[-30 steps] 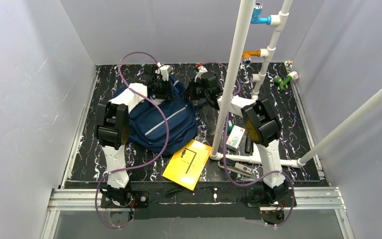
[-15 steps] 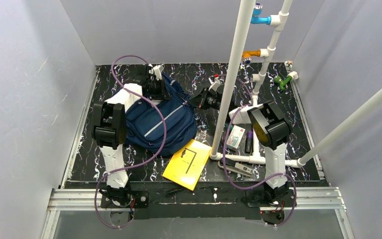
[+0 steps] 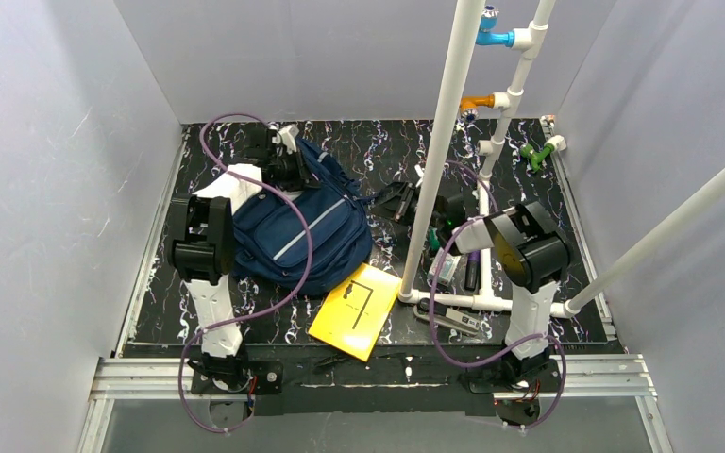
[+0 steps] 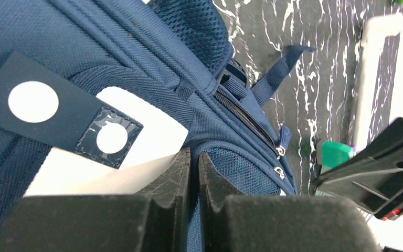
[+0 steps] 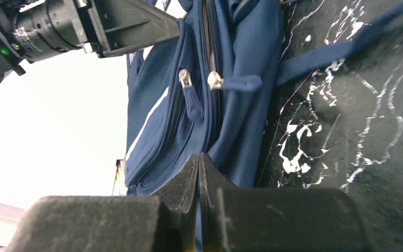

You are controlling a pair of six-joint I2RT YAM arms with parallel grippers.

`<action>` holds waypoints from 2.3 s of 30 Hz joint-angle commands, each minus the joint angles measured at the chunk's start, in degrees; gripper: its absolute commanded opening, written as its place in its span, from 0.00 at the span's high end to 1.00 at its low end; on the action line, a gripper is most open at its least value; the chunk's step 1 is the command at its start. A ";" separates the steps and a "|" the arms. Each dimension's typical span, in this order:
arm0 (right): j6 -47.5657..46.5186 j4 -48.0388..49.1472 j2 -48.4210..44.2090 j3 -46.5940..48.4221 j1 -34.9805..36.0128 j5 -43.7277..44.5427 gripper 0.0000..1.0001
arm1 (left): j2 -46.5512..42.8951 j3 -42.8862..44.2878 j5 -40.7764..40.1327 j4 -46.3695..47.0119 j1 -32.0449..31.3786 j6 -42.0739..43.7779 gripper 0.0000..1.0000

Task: Pack the student bag
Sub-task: Unzip the student bag at the center of the board.

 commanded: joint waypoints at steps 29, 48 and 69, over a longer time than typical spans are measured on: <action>-78.50 -59.41 9.42 43.17 1.63 1.35 0.34 | -20.51 -6.51 -35.20 -18.19 -15.60 22.24 0.27; -91.62 -69.47 0.10 37.01 1.87 -7.69 0.32 | -27.19 -4.52 -18.01 -29.62 -19.12 23.59 0.14; -103.08 -74.63 6.58 41.59 6.35 -11.81 0.36 | -32.45 -18.46 -27.12 -22.95 -29.67 17.74 0.24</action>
